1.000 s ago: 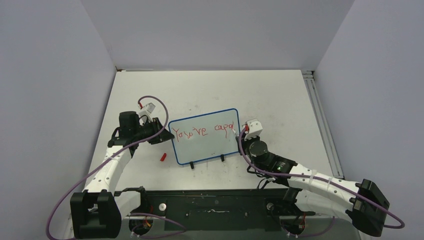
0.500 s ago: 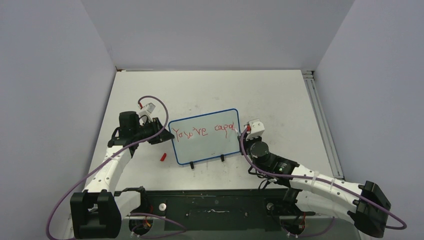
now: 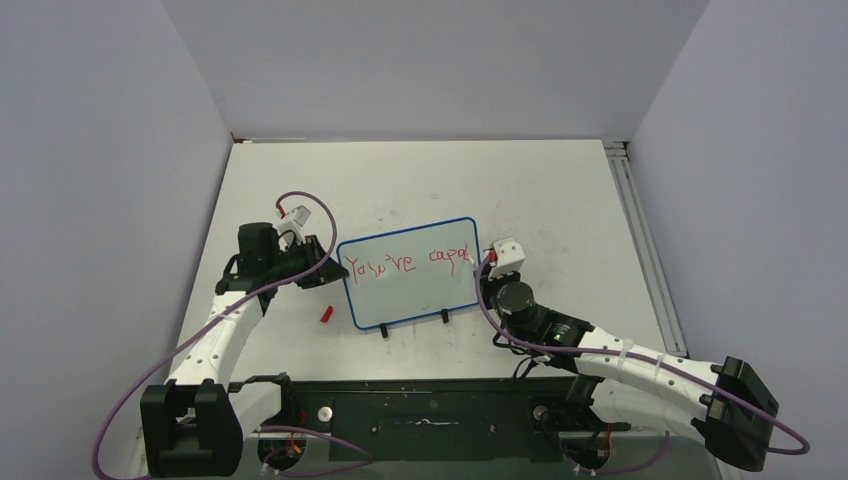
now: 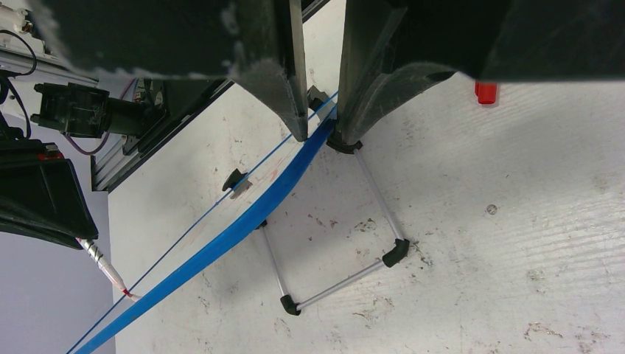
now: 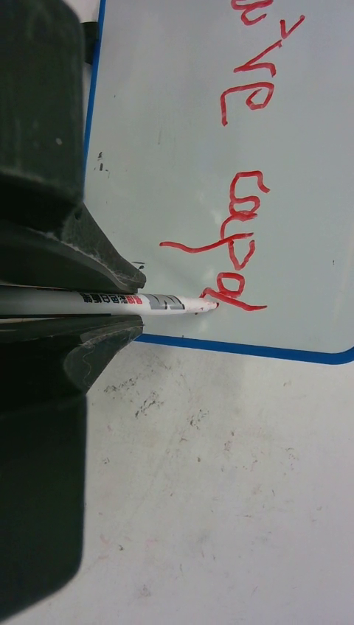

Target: Write a sentence on the whiteboard

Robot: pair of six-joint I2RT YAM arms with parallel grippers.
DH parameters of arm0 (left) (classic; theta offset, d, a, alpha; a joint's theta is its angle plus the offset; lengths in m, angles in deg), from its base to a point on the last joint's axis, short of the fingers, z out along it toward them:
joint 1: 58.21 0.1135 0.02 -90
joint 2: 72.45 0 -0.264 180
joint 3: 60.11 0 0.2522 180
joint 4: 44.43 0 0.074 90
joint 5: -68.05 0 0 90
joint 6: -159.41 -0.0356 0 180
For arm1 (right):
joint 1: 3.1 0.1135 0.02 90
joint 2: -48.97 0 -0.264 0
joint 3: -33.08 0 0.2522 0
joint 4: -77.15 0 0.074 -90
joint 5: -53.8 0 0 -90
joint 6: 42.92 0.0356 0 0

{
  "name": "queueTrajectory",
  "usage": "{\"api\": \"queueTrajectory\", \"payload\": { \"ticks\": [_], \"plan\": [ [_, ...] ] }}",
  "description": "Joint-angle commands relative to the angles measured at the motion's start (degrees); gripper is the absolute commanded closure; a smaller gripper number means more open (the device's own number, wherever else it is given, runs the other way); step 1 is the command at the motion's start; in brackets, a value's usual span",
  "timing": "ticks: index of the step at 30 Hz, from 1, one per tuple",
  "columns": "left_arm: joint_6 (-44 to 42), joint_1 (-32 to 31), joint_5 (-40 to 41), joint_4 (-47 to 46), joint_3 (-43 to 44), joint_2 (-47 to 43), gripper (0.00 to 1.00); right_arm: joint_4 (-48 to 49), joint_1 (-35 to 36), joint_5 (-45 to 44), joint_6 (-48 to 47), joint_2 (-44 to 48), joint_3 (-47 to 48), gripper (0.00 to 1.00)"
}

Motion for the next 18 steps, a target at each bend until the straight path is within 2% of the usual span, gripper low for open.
{"api": "queueTrajectory", "payload": {
  "ticks": [1,18],
  "plan": [
    [-0.9,-0.4,-0.1,-0.5,2.4,0.0,0.81,3.7,0.4,-1.3,-1.1,-0.6,2.8,0.95],
    [-0.9,-0.4,-0.3,-0.5,2.4,-0.2,0.81,1.7,0.3,-4.0,-0.1,-0.3,2.3,0.95]
  ]
}}
